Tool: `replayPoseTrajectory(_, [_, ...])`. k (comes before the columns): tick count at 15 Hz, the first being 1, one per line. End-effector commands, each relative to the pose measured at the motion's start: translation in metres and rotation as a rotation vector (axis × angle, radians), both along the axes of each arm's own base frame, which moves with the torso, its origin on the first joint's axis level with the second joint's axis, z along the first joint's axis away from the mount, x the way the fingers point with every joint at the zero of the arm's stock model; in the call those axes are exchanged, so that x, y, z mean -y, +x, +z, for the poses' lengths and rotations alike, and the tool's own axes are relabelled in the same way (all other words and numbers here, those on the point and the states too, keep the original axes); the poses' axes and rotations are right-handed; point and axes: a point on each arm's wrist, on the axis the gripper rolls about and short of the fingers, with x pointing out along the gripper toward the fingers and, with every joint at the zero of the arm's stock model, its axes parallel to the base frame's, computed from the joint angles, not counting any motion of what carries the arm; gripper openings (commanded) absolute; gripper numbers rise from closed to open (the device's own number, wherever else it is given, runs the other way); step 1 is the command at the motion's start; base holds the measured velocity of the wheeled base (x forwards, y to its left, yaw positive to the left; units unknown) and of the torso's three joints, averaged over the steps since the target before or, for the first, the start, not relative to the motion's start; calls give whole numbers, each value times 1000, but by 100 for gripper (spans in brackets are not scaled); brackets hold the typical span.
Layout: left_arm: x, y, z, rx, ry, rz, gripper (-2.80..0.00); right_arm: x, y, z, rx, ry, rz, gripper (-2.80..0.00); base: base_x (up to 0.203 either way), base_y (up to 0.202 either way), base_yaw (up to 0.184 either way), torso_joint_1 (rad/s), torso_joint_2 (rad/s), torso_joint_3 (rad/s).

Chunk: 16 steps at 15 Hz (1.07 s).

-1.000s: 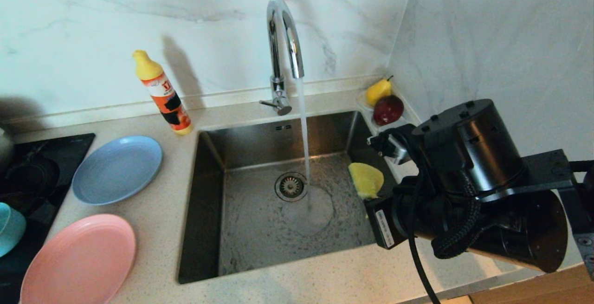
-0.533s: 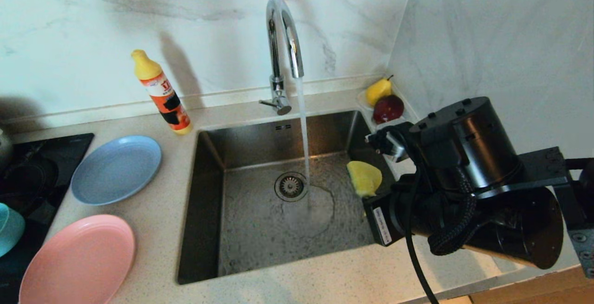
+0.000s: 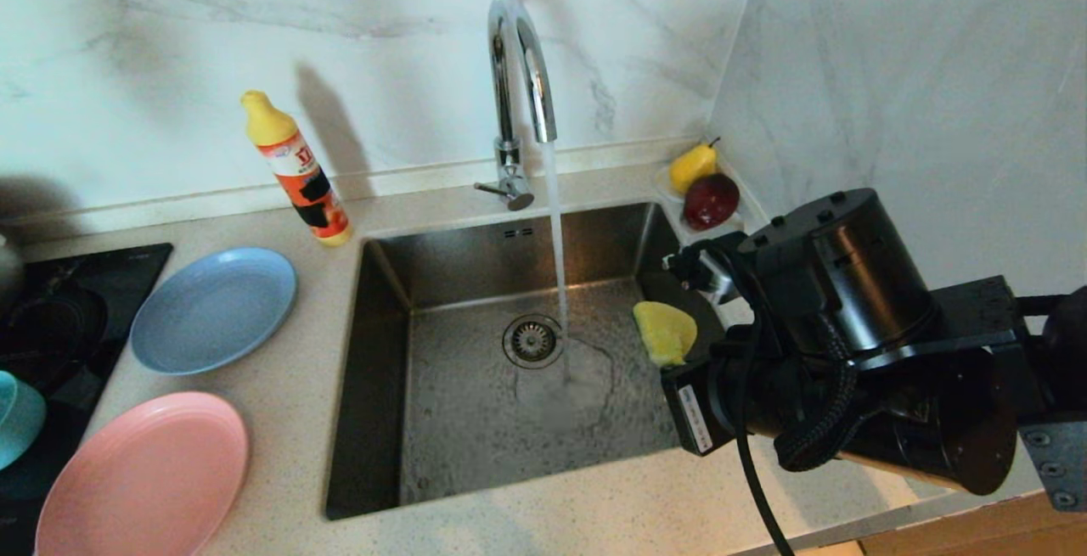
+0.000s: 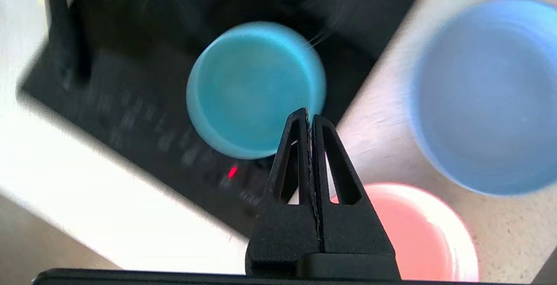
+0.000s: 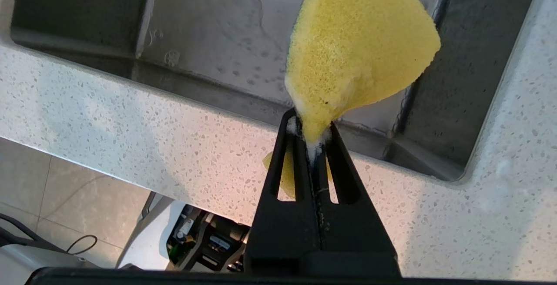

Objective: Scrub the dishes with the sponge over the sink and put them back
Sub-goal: Pick up a bowl and the sponge

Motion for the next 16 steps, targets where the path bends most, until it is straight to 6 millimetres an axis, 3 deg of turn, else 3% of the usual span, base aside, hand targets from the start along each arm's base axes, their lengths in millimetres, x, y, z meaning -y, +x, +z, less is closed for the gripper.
replayPoseTrajectory(1, [-20, -13, -18, -21, -116, 101, -280, 0, 0, 0, 0, 2, -4, -280, 0, 0, 0, 0, 0, 0])
replayPoseTrajectory(5, [-41, -29, -40, -54, -228, 207, -280, 1, -1, 1, -1, 8, -6, -280, 0, 0, 0, 0, 0, 0])
replayPoseTrajectory(12, [-62, -31, -92, -144, -376, 247, -280, 1, -1, -3, -9, -2, -6, -280, 0, 0, 0, 0, 0, 0])
replayPoseTrajectory(15, [-66, -33, -95, -143, -382, 259, -280, 1, -1, -2, -10, 9, -17, -280, 0, 0, 0, 0, 0, 0])
replayPoseTrajectory(16, [-67, -34, -95, -141, -386, 264, 0, 2, -1, -1, -11, 12, -19, -280, 0, 0, 0, 0, 0, 0])
